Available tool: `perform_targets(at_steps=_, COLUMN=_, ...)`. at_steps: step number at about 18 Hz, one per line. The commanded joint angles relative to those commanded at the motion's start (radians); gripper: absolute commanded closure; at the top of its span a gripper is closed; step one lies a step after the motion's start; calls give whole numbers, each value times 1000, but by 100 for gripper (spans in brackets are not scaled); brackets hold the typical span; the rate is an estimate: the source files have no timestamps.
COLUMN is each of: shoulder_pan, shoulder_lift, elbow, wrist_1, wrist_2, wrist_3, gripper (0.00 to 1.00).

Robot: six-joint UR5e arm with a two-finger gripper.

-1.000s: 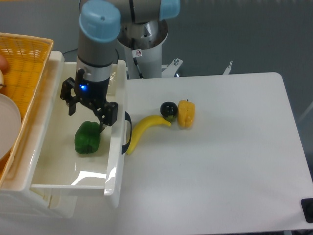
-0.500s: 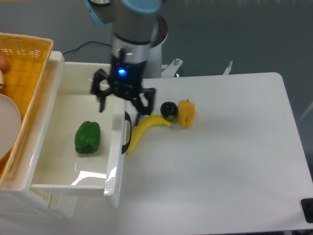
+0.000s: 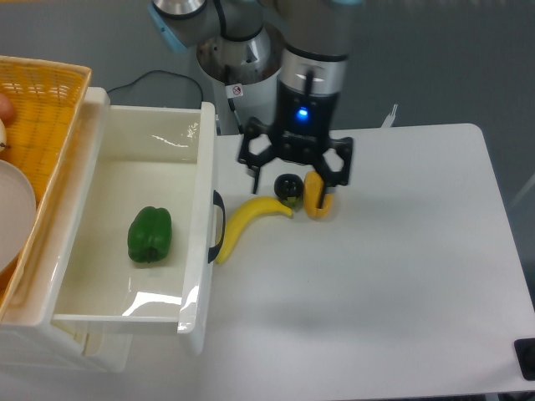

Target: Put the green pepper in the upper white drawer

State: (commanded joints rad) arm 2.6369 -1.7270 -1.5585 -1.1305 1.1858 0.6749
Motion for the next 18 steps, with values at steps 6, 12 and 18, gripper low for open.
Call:
perform_targets(at_steps=6, shoulder_pan=34, shoulder_lift=-81, elbow=0, wrist_1=2, wrist_2=8, wrist_3=121, gripper=0)
perform_targets(at_steps=12, shoulder_pan=15, shoulder_lift=-152, elbow=-18, wrist_1=0, wrist_2=290, wrist_3=244, gripper=0)
perform_targets(at_steps=18, shoulder_pan=15, shoulder_lift=-227, elbow=-20, wrist_1=0, wrist_2=368, wrist_3=467, gripper=0)
